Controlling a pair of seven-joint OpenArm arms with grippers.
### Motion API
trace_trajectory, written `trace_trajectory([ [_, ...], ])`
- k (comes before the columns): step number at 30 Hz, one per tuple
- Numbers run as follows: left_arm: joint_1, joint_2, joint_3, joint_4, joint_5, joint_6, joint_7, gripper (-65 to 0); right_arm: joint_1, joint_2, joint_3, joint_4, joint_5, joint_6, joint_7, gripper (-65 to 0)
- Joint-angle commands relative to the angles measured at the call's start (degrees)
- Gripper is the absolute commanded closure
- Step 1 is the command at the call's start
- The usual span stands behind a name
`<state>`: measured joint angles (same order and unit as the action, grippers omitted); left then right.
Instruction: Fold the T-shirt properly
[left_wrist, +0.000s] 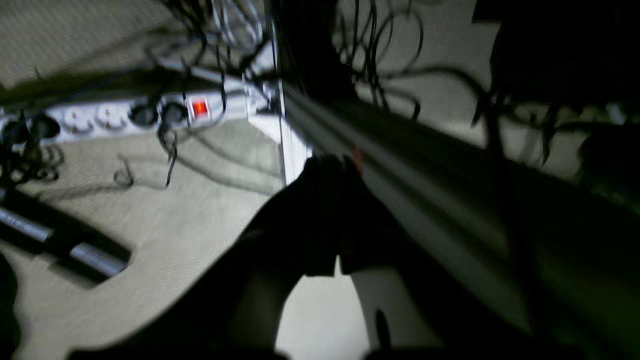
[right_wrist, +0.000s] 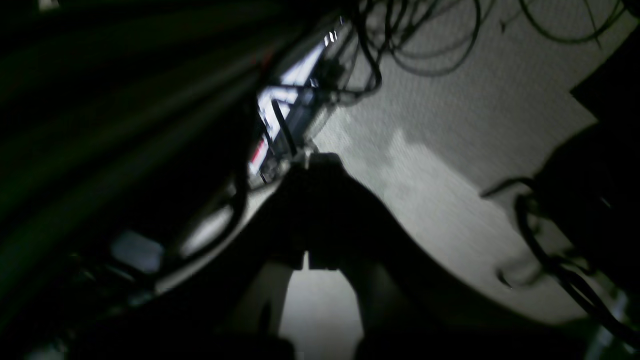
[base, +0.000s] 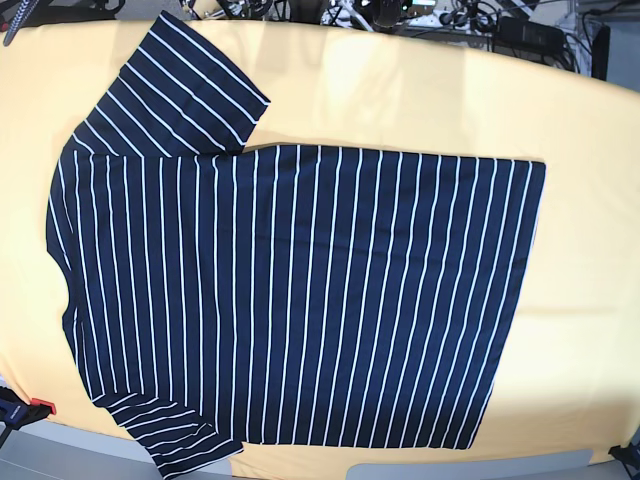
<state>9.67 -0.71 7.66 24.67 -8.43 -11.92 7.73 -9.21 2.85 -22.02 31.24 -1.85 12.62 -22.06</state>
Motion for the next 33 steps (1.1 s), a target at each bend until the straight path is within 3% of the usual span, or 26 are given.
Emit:
trace_trajectory([
  [1, 0.44, 0.55, 0.2, 1.9, 0.11, -0.98, 2.84, 0.0, 0.15, 0.04, -0.11, 1.11, -1.27, 0.52, -3.15, 0.0],
  [3, 2.03, 0.55, 0.2, 5.81, 0.0, -0.98, 9.25, 0.0, -0.57, 0.24, -0.11, 2.38, -1.86, 0.44, -9.29, 0.0],
  [6, 6.71, -0.33, 0.22, 13.35, -1.14, -0.94, 13.31, 0.0, -3.87, 1.88, -0.11, 6.1, -1.11, 0.46, -11.23, 0.0],
  [14, 22.38, -6.32, 0.22, 33.97, -6.91, -0.94, 13.46, 0.0, -19.76, 8.26, -0.11, 25.42, -0.96, 0.5, -11.72, 0.0],
  [20, 34.53, -13.16, 0.2, 50.95, -7.1, -0.9, 14.43, 0.0, -34.51, 13.2, -0.11, 45.81, -0.98, 0.11, -16.55, 0.0],
  [24, 41.77, -18.45, 0.15, 63.45, -6.29, 1.25, 15.65, 0.0, -43.82, 17.51, -0.11, 60.87, -1.27, -4.98, -18.38, 0.0],
  [28, 48.39, -23.41, 0.15, 75.19, -1.18, 3.72, 17.64, 0.0, -52.0, 21.4, -0.11, 75.08, -2.54, -8.76, -20.63, 0.0],
  [33, 55.19, -28.35, -1.75, 88.0, 3.39, 5.64, 18.27, 0.0, -60.57, 24.06, -0.11, 88.8, -12.39, -13.88, -21.81, 0.0],
])
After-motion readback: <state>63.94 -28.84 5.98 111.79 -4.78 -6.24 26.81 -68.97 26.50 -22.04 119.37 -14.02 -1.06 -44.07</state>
